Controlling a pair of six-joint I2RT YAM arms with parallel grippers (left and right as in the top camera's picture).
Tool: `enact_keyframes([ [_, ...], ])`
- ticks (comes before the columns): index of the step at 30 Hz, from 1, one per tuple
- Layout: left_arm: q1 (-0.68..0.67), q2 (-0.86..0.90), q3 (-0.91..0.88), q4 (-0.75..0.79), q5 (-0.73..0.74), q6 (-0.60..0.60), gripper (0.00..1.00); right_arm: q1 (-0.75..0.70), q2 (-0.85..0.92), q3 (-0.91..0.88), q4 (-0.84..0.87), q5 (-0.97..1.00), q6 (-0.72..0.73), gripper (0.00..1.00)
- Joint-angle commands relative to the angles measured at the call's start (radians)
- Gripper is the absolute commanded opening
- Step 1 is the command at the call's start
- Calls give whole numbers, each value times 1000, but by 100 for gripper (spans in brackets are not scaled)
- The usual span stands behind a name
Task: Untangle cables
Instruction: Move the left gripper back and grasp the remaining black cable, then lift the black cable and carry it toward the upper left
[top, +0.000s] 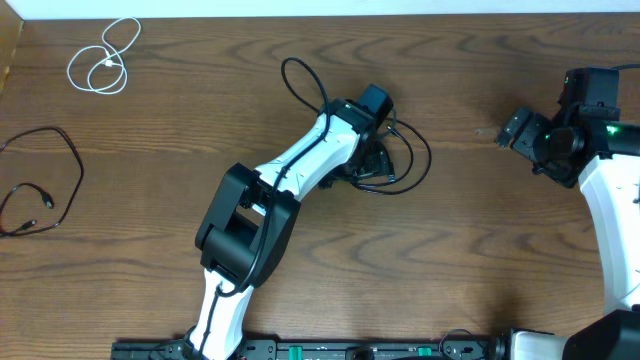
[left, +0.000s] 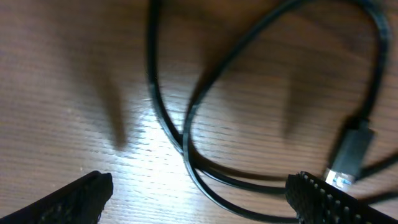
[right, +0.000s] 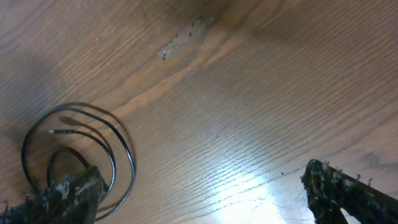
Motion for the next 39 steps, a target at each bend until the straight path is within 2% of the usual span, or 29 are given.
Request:
enact_keyframes([
  [1,-5,18,-46,7,-35,-93,93,-3,-10,3,2,12,-11,99],
  [3,-6,18,-69,34,-35,-110,93,-3,-10,3,2,12,-11,99],
  [7,-7,18,-109,84,-35,-118,81,-3,-10,3,2,12,-11,99],
  [17,-7,18,-129,87,-96,-116,21,-3,-10,3,2,12,-11,99],
  [18,-6,18,-129,87,-115,-113,8,-3,-10,3,2,12,-11,99],
  [27,48,11,-119,93,-120,40,8,-3,-10,3,2,12,-11,99],
  [31,126,-33,-106,92,-120,100,7,-3,-10,3,2,12,-11,99],
  [35,216,-95,-102,124,-121,225,8,-3,-10,3,2,12,-11,99],
  [39,305,-152,-102,147,-187,315,8,-3,-10,3,2,12,-11,99],
])
